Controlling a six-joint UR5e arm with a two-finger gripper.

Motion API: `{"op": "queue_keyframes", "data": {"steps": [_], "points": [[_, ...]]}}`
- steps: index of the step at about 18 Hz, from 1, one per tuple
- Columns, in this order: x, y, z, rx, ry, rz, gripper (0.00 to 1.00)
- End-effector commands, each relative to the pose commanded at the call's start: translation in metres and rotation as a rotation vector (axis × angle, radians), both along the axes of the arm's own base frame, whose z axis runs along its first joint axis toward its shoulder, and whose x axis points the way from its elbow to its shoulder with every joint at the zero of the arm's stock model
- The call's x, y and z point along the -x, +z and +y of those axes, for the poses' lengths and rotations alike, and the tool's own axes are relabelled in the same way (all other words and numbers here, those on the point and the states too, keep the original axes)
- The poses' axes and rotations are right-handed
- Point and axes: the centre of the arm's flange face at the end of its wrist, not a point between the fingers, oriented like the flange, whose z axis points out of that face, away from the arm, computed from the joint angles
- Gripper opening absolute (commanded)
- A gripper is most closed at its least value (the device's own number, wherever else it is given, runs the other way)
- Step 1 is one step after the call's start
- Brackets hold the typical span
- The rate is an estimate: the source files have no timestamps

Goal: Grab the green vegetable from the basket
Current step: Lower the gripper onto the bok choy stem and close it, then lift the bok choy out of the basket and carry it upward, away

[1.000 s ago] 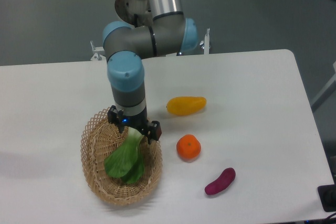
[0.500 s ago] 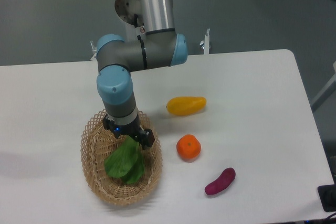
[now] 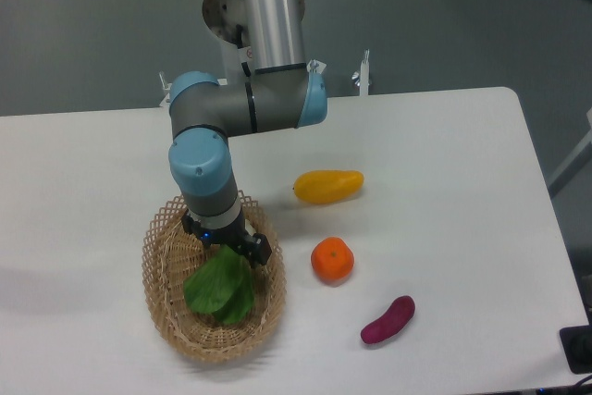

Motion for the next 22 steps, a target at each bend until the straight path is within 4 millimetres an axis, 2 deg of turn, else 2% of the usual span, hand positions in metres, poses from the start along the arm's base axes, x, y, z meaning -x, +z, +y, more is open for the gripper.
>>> {"op": "queue_keyframes", "data": {"steps": [3,6,8,12,14,16,17,22], "points": [[-0.001,0.002,0.001,-0.005,-0.006,0.003,0.47],[-0.001,0.006,0.002,-0.011,-0.009,0.008,0.40],[0.000,0.009,0.002,-0.016,-0.008,0.011,0.36],[0.001,0.014,0.003,-0.024,-0.009,0.015,0.36],[0.002,0.024,0.004,-0.038,-0.021,0.025,0.36],[0.005,0.045,0.004,-0.063,-0.059,0.036,0.36],[0.008,0.062,0.004,-0.085,-0.069,0.049,0.36],[0.048,0.116,-0.010,-0.194,-0.037,0.051,0.36]]}}
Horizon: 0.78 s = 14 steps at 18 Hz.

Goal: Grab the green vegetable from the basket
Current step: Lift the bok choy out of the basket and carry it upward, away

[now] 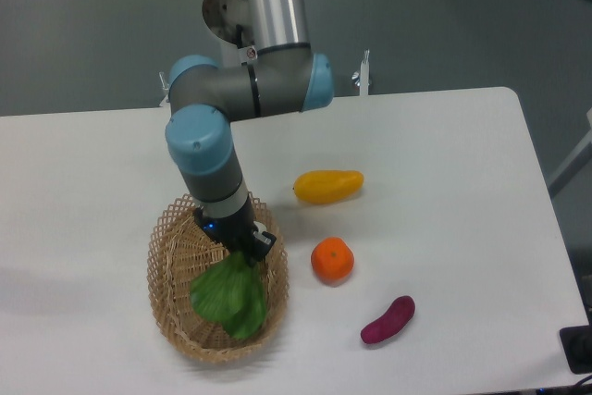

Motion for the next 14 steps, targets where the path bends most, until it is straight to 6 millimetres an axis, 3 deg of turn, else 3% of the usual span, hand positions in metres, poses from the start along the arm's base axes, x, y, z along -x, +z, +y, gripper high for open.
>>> {"op": "queue_keyframes", "data": {"steps": [6,11,14], "points": [[0.080,0.062,-0.030,-0.052,0.035,0.019,0.36],[0.152,0.080,-0.077,-0.047,0.023,0.002,0.36],[0.194,0.082,-0.118,-0.010,-0.031,0.011,0.36]]}}
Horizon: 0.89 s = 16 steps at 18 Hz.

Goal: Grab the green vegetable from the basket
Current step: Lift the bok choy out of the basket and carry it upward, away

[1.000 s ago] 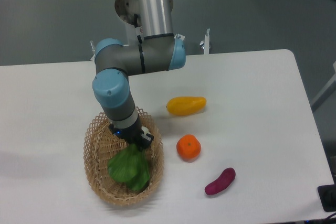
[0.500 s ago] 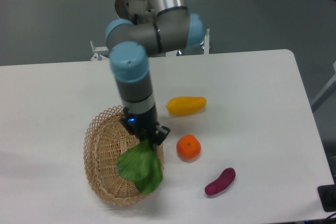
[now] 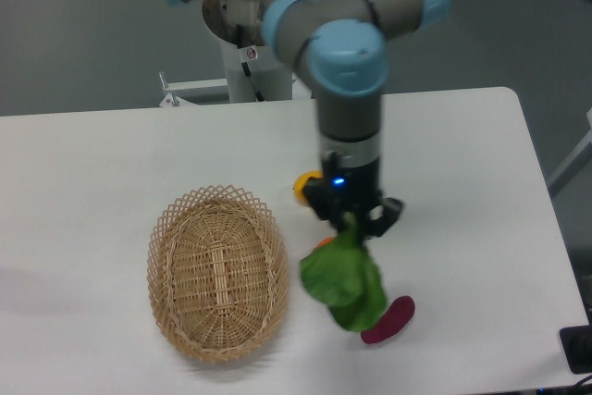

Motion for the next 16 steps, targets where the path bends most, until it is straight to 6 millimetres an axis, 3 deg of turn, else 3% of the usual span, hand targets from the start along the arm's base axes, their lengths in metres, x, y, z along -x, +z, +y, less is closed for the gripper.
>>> {"op": "queue_keyframes", "data": {"steps": [5,9,12,16], "points": [[0.063,0.004,-0.069,0.032,-0.077,0.013,0.36],[0.100,-0.001,-0.106,0.059,-0.130,0.023,0.36],[0.113,-0.007,-0.123,0.073,-0.154,0.027,0.36],[0.117,-0.016,-0.122,0.077,-0.161,0.024,0.36]]}}
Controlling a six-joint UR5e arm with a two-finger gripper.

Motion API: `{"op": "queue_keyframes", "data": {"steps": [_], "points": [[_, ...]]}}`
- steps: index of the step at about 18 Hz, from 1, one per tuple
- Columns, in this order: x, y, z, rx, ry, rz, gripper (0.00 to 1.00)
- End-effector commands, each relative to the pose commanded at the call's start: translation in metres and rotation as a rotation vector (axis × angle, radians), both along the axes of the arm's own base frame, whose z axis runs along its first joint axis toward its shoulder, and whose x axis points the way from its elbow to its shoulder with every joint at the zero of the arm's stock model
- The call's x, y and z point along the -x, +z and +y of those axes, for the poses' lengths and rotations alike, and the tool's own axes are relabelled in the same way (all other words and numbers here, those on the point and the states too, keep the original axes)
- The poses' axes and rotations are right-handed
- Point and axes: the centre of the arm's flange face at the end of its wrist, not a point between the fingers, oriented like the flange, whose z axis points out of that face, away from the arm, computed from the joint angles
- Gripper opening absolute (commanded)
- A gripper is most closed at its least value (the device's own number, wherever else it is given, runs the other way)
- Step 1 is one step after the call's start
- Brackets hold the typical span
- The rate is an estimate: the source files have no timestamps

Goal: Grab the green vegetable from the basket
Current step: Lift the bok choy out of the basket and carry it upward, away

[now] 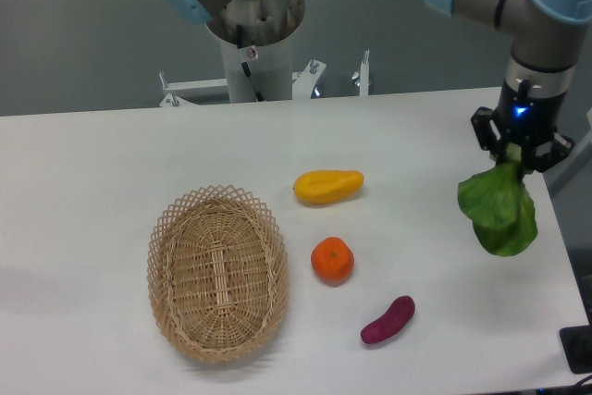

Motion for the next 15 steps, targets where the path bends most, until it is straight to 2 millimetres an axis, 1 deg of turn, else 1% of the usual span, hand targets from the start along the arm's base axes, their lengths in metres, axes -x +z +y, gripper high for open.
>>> {"op": "queue_keyframes", "data": {"steps": [3,6,13,15], "points": [[0.003,-0.004,0.000,0.001,0.002,-0.004,0.36],[0.003,0.000,-0.002,-0.005,0.004,0.000,0.36],[-0.003,0.000,0.012,-0.009,-0.003,-0.003,0.37],[-0.003,0.001,0.012,-0.010,-0.003,-0.002,0.37]]}}
